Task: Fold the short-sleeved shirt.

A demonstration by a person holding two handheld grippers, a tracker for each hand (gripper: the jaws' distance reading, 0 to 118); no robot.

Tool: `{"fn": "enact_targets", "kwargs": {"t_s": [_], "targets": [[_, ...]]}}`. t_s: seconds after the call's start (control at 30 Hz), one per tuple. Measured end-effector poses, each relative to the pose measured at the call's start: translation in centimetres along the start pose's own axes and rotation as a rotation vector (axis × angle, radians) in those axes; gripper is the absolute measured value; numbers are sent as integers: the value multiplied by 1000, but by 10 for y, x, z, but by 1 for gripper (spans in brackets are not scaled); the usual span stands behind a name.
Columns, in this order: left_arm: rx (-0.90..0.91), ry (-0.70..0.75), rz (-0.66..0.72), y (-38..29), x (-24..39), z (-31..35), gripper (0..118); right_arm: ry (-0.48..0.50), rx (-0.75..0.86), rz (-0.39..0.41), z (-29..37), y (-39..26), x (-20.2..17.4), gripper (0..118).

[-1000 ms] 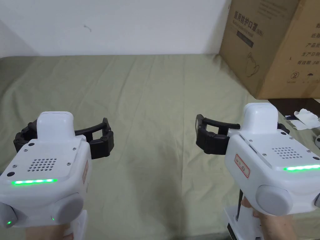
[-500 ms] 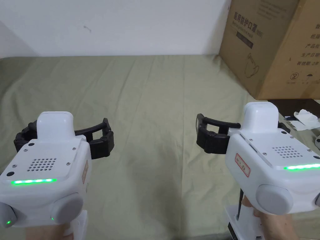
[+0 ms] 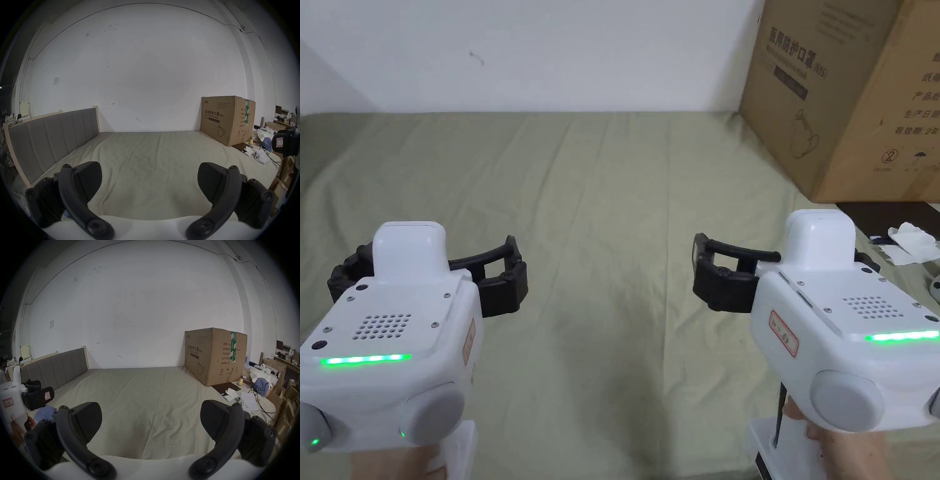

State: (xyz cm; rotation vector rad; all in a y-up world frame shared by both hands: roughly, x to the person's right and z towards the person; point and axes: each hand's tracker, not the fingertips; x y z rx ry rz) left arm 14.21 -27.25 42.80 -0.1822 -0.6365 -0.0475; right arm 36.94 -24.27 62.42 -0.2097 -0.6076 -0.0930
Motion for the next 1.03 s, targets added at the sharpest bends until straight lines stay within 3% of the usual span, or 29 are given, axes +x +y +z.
{"fn": "enact_targets", "kwargs": {"t_s": [0.07, 0.13, 0.2, 0.27, 0.43, 0.57, 0.7, 0.8, 0.83, 0.93, 1.03], "targets": [[-9, 2, 8, 3, 0, 0, 116, -32, -80, -46, -4, 6, 1, 118], [-71, -3, 42, 5, 1, -3, 116, 3, -163, -143, -7, 15, 6, 118], [-156, -50, 140, 7, -4, -6, 116, 55, -238, -232, -11, 26, 13, 118], [-235, -44, 236, 2, -5, -8, 116, 52, -373, -265, -16, 37, 15, 118], [-474, 22, 276, -28, -2, -17, 116, -95, -478, -207, -12, 42, 5, 117], [-576, 70, 211, -60, 2, -21, 116, -31, -556, -89, -17, 31, -2, 117], [-651, 77, 223, -81, -3, -29, 116, -18, -571, -82, -30, 17, -11, 118], [-696, 82, 230, -91, -8, -41, 116, -58, -633, -201, -52, 9, -12, 118], [-711, 88, 229, -92, -10, -47, 116, -57, -616, -202, -61, 5, -13, 118], [-735, 86, 228, -93, -18, -71, 116, -66, -673, -184, -97, -9, -12, 118], [-740, 96, 219, -93, -26, -110, 116, -87, -796, -88, -147, -36, -15, 118]]}}
